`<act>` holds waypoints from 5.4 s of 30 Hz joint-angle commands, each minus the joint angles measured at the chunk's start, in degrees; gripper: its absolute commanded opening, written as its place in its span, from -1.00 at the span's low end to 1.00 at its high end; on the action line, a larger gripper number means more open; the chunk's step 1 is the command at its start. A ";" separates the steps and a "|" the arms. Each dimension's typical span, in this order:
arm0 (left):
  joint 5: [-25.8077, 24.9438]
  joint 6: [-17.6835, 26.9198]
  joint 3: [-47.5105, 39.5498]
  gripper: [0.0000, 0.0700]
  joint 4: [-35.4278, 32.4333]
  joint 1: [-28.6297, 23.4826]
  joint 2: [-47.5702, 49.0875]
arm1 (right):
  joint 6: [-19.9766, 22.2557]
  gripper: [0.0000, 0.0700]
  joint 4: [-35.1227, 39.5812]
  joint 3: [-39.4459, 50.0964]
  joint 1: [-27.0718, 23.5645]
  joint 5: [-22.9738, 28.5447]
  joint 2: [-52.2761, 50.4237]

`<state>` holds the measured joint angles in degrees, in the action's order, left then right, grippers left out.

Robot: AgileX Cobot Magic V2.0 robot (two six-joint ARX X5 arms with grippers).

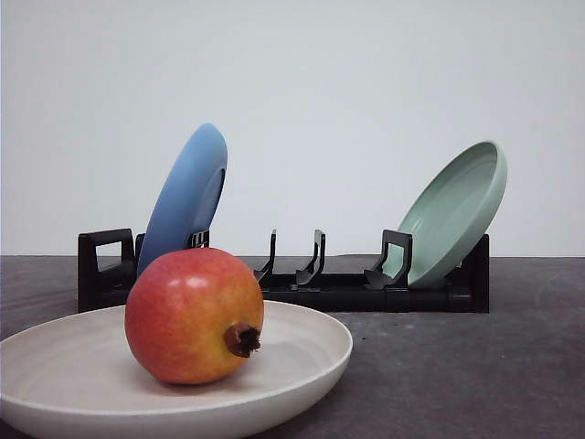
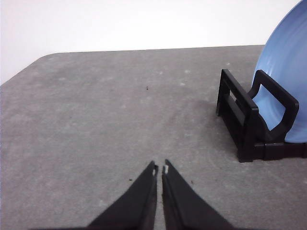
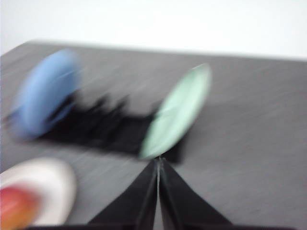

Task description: Place pomegranate in white plate

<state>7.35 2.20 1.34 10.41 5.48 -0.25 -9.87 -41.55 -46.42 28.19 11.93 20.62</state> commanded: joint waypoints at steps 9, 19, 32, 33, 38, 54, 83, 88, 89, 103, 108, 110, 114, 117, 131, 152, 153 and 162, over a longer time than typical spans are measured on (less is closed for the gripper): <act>-0.05 0.13 -0.66 -1.00 0.02 0.02 0.09 | 16.16 -1.00 33.41 30.35 -28.07 -14.30 -12.68; -0.05 0.13 -0.66 -1.00 0.02 0.02 0.09 | 13.31 -1.00 36.43 43.86 -29.82 -9.50 -19.53; -0.04 0.13 -0.66 -1.00 0.03 0.02 0.09 | 10.67 -1.00 31.68 45.76 -29.44 -8.96 -20.42; -0.06 0.13 -0.66 -1.00 0.04 0.02 0.09 | 10.30 -1.00 31.88 45.76 -29.44 -9.00 -20.42; -0.05 0.13 -0.66 -1.00 0.04 0.02 0.09 | 10.29 -1.00 32.54 45.76 -29.47 -8.90 -20.42; -0.07 0.13 -0.66 -1.00 0.04 0.01 0.09 | 10.29 -1.00 32.54 45.74 -29.47 -8.91 -20.42; -0.05 0.13 -0.66 -1.00 0.04 0.00 -0.02 | 10.29 -1.00 32.54 45.74 -29.47 -8.89 -20.42; -0.04 0.13 -0.66 -1.00 0.04 0.00 -0.02 | 10.29 -1.00 32.54 45.74 -29.47 -8.91 -20.42; -0.04 0.13 -0.66 -1.00 0.04 0.00 -0.02 | 10.29 -1.00 32.54 45.74 -29.47 -8.91 -20.42; -0.04 0.13 -0.66 -1.00 0.04 0.00 -0.02 | 10.29 -1.00 32.54 45.74 -29.47 -8.91 -20.42; -0.06 0.13 -0.66 -1.00 0.04 0.00 -0.02 | 10.29 -1.00 32.54 45.74 -29.47 -8.91 -20.42; -0.04 0.13 -0.66 -1.00 0.04 0.00 -0.02 | 10.29 -1.00 32.54 45.74 -29.47 -8.91 -20.42; -0.05 0.13 -0.66 -1.00 0.04 0.00 -0.02 | 10.29 -1.00 32.54 45.74 -29.47 -8.91 -20.42; -0.07 0.13 -0.66 -1.00 0.04 0.00 -0.02 | 10.29 -1.00 32.54 45.74 -29.47 -8.91 -20.42; -0.07 0.13 -0.66 -1.00 0.04 0.00 -0.02 | 10.29 -1.00 32.54 45.74 -29.47 -8.91 -20.42; -0.05 0.13 -0.66 -1.00 0.04 0.00 -0.02 | 10.29 -1.00 32.54 45.74 -29.47 -8.91 -20.42; -0.04 0.13 -0.66 -1.00 0.04 0.00 -0.02 | 10.29 -1.00 32.54 45.74 -29.47 -8.91 -20.42; -0.04 0.13 -0.66 -1.00 0.04 0.00 -0.02 | 10.29 -1.00 32.54 45.74 -29.47 -8.91 -20.42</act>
<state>7.35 2.15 1.34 10.41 5.48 -0.26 1.21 -9.54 -0.93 -1.43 3.04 0.30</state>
